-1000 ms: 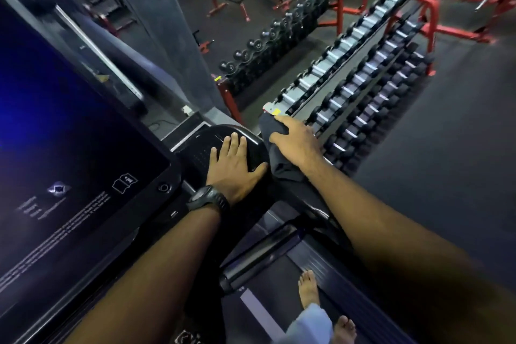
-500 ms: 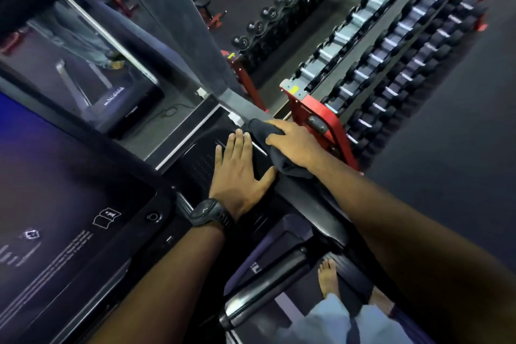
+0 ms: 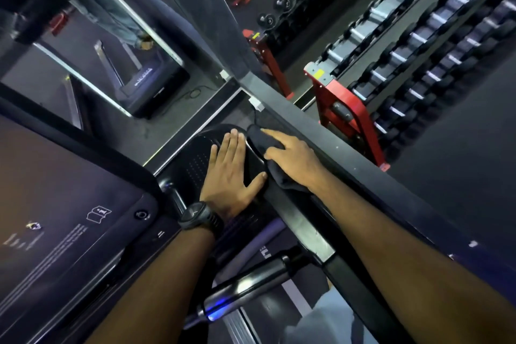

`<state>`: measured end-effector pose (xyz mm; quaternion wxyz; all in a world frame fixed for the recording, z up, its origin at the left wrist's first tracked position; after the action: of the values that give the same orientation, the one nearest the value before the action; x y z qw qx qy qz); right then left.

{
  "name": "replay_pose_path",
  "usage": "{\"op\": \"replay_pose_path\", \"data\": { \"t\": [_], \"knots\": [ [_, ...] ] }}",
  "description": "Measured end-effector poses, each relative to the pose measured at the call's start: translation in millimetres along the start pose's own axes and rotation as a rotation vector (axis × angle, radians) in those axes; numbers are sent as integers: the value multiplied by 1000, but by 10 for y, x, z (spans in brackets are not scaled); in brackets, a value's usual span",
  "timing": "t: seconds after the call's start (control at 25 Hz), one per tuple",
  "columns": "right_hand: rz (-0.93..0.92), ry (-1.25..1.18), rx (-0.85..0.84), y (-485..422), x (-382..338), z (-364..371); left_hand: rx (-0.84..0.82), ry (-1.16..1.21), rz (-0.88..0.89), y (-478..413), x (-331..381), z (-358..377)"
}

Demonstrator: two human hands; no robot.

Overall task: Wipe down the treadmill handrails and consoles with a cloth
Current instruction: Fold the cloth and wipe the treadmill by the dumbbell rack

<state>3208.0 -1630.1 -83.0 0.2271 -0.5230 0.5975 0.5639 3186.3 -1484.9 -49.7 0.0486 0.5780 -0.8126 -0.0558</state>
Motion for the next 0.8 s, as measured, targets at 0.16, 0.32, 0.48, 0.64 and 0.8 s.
{"op": "replay_pose_path", "data": {
  "t": [0.16,0.32,0.48,0.64,0.8],
  "knots": [
    [67,31,-44,-172,-40,-24,-15,-19,-20,37,97,-3],
    [-48,-7,0,83,-49,-44,9,0,-19,106,231,14],
    [61,19,-82,9,90,-54,32,-11,-39,128,286,16],
    [-111,90,-43,253,12,-29,79,30,-37,194,389,22],
    [66,-14,-52,157,310,-94,110,6,-50,299,469,80]
  ]
}}
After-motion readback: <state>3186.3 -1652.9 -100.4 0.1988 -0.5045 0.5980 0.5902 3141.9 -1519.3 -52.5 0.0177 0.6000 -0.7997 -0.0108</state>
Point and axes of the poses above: each hand's wrist, its own y-axis away from the middle knuckle, its own z-axis out of the palm, x = y × z, the point moved 7 cm from there along -y, towards the middle knuckle, and after that the axes turned 4 degrees about z, right-handed, at the moved point
